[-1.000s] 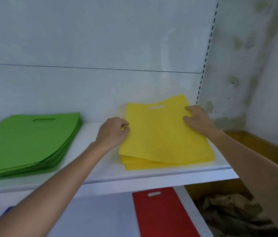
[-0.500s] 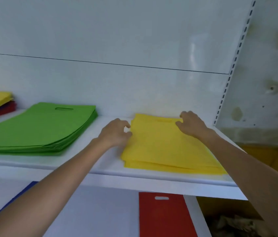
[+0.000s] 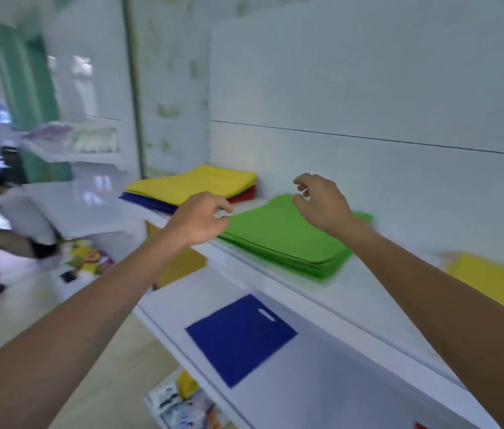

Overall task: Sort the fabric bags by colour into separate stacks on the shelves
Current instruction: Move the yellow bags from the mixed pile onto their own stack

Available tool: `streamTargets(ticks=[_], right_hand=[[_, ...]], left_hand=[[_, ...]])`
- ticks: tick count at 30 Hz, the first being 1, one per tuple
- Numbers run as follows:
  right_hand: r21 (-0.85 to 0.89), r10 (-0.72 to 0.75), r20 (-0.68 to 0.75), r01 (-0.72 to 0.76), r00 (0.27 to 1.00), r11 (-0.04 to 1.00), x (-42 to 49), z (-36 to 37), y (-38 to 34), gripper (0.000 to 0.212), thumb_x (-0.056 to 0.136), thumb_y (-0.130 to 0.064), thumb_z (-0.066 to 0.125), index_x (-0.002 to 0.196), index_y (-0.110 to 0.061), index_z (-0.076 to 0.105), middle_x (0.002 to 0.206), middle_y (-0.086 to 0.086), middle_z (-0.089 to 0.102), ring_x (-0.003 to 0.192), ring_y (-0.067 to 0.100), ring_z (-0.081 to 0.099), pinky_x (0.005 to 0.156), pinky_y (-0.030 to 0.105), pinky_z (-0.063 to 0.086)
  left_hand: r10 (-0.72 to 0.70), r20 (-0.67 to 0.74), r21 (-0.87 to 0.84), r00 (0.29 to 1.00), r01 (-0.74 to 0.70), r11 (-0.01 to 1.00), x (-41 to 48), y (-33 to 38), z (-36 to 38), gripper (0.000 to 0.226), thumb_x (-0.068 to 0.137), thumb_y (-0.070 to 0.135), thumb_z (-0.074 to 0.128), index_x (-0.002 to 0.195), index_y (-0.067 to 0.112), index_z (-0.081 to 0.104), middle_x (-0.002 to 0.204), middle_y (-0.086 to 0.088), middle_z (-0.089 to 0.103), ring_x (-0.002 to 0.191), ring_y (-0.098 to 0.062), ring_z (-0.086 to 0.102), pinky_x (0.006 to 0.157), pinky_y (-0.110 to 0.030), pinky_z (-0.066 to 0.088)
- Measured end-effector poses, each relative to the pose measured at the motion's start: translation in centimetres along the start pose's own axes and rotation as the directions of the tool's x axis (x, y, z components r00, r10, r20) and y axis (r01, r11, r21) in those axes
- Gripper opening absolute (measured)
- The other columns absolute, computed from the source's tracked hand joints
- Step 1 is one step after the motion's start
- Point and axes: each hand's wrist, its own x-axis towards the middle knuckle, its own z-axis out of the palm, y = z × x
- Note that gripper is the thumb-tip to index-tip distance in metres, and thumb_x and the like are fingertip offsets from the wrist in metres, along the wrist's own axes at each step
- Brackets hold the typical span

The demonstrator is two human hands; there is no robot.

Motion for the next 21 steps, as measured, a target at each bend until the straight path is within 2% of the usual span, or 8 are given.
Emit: streamTargets(ticks=[4,11,16,21], right_hand=[[0.098,-0.076,0.033,0.072,0.997,0.993,3.7,4.9,-7.0,0.04,0.089,-0.017,0.052,0.127,-0.005,0.052,0.117,0.013,0.059,0.108,0.03,0.055,0.092,0.041,0.045],[0.156,-0.045,0.055,0.036,0.997,0.987,8.1,11.7,-14.7,0.038,0.09,-0.016,0.05,0.124,0.0,0.052,0.117,0.015,0.059,0.105,0.03,0.055,0.089,0.043,0.047],[0.188,0.012,0.012,-0.014,1.0,0.982,10.2,16.0,-17.3,0.042,0.092,-0.015,0.049,0.132,-0.005,0.048,0.119,0.012,0.058,0.109,0.026,0.055,0.091,0.04,0.047],[0.118,0.053,0.025,-0.055,0.998,0.991,13.1,18.4,-17.4,0.043,0.091,-0.015,0.049,0.133,-0.007,0.048,0.119,0.011,0.059,0.108,0.026,0.055,0.09,0.037,0.046]], left_hand=[[-0.089,-0.05,0.015,0.995,0.09,0.996,-0.9,-6.7,-4.5,0.022,0.087,0.017,0.058,0.107,0.013,0.067,0.111,-0.008,0.062,0.102,-0.021,0.059,0.085,-0.025,0.043],[-0.049,-0.059,0.035,0.997,0.051,0.998,0.2,-17.0,-9.2,0.022,0.089,0.015,0.057,0.11,0.011,0.065,0.11,-0.007,0.061,0.1,-0.017,0.058,0.081,-0.019,0.038],[-0.013,-0.039,0.008,0.999,0.014,1.0,2.4,-22.9,-9.3,0.022,0.089,0.016,0.056,0.11,0.014,0.064,0.111,-0.004,0.061,0.094,-0.011,0.054,0.079,-0.019,0.037],[0.001,0.018,-0.063,1.0,0.0,0.998,5.7,-26.3,-8.4,0.021,0.089,0.014,0.056,0.109,0.013,0.064,0.111,-0.003,0.06,0.094,-0.01,0.053,0.081,-0.021,0.04]])
